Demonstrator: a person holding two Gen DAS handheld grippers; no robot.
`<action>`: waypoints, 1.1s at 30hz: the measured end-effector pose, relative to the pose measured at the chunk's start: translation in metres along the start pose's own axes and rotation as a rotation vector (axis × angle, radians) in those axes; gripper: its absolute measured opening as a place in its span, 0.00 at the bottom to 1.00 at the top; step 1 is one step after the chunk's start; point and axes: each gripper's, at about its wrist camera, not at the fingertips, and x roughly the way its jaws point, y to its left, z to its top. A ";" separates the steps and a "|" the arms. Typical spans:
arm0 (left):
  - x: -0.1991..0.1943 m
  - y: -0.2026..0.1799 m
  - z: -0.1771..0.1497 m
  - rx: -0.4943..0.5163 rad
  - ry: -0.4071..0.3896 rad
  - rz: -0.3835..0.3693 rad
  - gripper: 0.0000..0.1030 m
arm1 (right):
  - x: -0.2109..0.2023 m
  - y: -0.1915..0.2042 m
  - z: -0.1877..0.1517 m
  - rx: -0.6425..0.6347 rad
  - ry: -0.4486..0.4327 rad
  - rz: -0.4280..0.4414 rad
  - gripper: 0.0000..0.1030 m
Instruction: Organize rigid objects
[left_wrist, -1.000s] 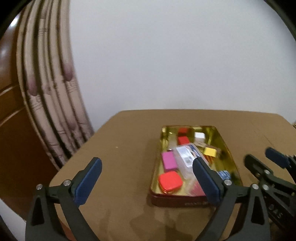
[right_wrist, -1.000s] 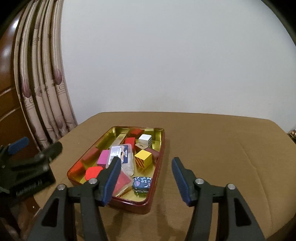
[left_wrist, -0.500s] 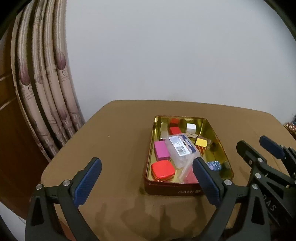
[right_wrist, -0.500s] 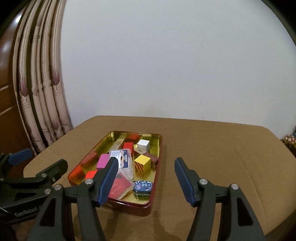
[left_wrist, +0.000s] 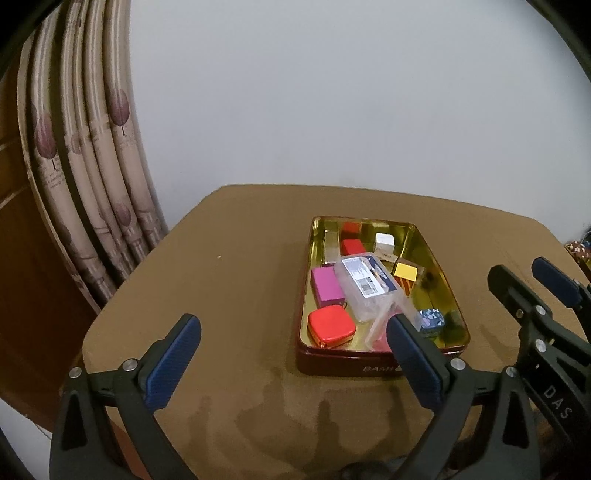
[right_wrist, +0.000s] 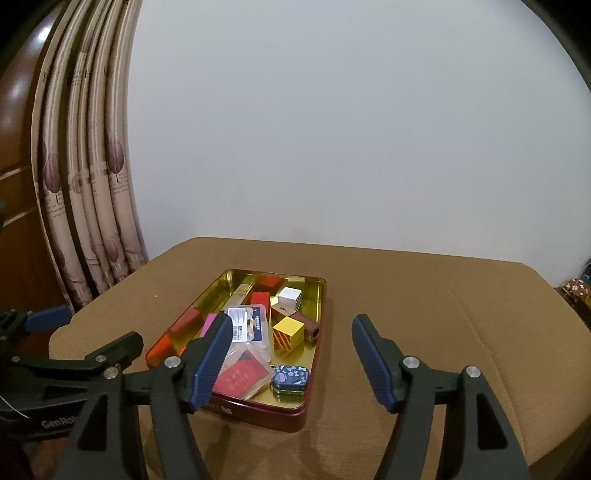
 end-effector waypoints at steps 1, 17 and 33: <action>0.000 0.001 0.000 -0.004 0.002 -0.004 0.97 | 0.000 0.000 0.000 0.000 -0.001 0.001 0.68; 0.000 -0.001 -0.001 0.009 -0.027 -0.018 0.99 | -0.003 0.003 -0.001 -0.003 -0.002 0.003 0.68; 0.003 0.006 -0.004 -0.034 -0.062 0.029 0.99 | -0.003 0.010 -0.001 -0.013 0.011 0.005 0.68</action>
